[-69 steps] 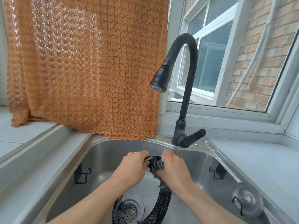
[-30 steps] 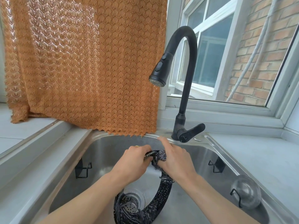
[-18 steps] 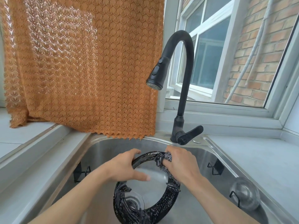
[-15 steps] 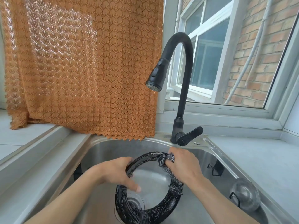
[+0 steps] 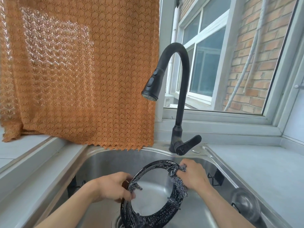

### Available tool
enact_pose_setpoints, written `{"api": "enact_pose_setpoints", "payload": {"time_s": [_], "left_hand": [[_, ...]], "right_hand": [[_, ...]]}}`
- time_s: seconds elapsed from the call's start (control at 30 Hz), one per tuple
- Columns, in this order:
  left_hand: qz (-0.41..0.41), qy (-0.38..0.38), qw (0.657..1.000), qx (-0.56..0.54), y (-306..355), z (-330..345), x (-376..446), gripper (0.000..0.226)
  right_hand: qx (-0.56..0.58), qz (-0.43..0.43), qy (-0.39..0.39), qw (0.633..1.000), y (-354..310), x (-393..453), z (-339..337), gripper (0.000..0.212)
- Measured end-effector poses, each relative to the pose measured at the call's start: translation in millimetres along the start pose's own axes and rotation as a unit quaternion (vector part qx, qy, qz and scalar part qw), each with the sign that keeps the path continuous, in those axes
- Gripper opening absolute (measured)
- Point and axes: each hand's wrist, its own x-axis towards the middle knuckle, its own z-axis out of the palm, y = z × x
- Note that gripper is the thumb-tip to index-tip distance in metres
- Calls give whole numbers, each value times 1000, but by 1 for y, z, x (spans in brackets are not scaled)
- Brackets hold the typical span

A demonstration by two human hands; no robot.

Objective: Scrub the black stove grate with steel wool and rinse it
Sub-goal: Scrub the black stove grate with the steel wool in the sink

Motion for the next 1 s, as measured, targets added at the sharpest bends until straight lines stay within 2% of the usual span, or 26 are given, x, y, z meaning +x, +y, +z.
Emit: {"api": "enact_pose_setpoints", "payload": {"time_s": [0.23, 0.37, 0.5, 0.63, 0.8, 1.0], "left_hand": [[34, 92, 993, 62, 7, 0, -1, 14], [44, 138, 979, 147, 10, -3, -2, 17], [33, 169, 968, 181, 12, 1, -4, 25], [30, 178, 971, 159, 11, 7, 0, 24], [24, 165, 975, 147, 12, 9, 0, 21], [34, 156, 979, 130, 16, 13, 0, 17]], "right_hand": [[-2, 3, -47, 999, -5, -4, -3, 37], [-12, 19, -74, 997, -2, -7, -12, 53], [-9, 30, -61, 998, -5, -7, -27, 51], [50, 2, -78, 996, -10, -7, -27, 38], [9, -2, -175, 985, -3, -9, -10, 54], [-45, -34, -185, 981, 2, -5, 1, 55]]}}
